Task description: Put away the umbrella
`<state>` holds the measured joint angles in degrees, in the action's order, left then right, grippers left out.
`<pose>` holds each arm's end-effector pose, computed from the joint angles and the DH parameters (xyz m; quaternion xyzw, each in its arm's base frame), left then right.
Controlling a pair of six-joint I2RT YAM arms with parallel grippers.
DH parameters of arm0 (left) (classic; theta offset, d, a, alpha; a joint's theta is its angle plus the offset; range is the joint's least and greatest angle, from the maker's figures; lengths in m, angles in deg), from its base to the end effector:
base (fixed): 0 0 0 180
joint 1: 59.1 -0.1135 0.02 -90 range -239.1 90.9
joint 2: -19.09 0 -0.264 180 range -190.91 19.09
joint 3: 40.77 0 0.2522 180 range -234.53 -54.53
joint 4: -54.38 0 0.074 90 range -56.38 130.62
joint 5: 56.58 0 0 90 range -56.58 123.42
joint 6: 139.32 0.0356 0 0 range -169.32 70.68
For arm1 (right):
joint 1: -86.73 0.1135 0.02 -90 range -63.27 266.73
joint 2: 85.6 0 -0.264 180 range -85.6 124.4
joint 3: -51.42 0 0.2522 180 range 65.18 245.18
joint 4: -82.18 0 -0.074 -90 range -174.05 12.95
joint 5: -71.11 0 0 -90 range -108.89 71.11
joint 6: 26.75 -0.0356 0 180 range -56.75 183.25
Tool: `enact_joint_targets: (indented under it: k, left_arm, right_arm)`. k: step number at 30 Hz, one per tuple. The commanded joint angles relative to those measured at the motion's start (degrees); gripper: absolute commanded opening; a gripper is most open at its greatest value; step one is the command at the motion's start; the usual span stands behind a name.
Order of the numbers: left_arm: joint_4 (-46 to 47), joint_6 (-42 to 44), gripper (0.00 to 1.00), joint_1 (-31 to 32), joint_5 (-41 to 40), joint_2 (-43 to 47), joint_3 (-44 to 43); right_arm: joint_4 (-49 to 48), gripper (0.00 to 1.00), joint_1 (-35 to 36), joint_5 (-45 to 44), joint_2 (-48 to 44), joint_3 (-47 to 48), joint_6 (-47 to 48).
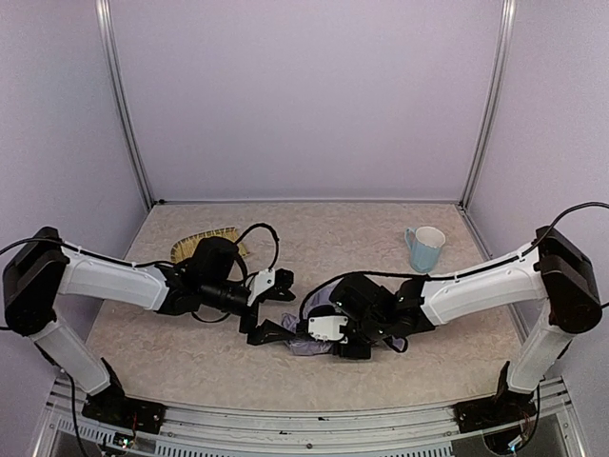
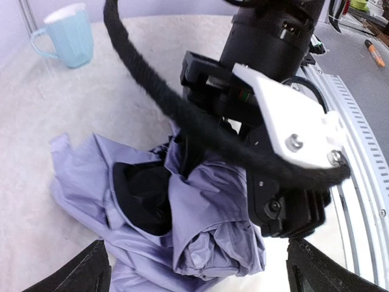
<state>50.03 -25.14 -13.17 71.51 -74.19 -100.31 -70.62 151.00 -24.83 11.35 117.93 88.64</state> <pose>0.2104 -0.2489 0.1741 0.6051 0.6137 -0.3662 0.3509 0.1457 0.2938 0.1554 -0.6659 0.6904 0.0457 0.2790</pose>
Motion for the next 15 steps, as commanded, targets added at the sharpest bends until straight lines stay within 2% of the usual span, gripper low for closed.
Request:
enact_joint_targets:
  k: [1,4,6,9,11,15]
  left_arm:
    - [16.85,-2.82,0.97,-0.23,-5.36,6.58,8.38]
    - [23.93,-3.60,0.96,0.02,-6.67,11.80,14.97]
    - [25.42,-2.22,0.95,0.69,-6.54,15.08,17.86]
    - [18.86,2.58,0.92,3.70,-7.74,17.54,17.71]
    - [12.75,5.99,0.91,7.70,-11.93,17.13,16.40]
    - [6.61,11.21,0.91,16.02,-23.28,11.41,11.83]
  right_arm:
    - [15.43,0.15,-1.21,13.81,1.94,0.47,-3.16]
    - [21.38,0.18,-3.62,22.43,3.54,3.90,-3.93]
    - [25.72,0.18,-5.25,27.48,5.62,6.55,-4.35]
    - [31.47,0.20,-7.90,34.87,9.04,9.97,-5.14]
    - [34.53,0.23,-9.53,39.63,11.48,11.20,-4.85]
    - [36.91,0.24,-10.85,40.98,17.02,13.83,-4.51]
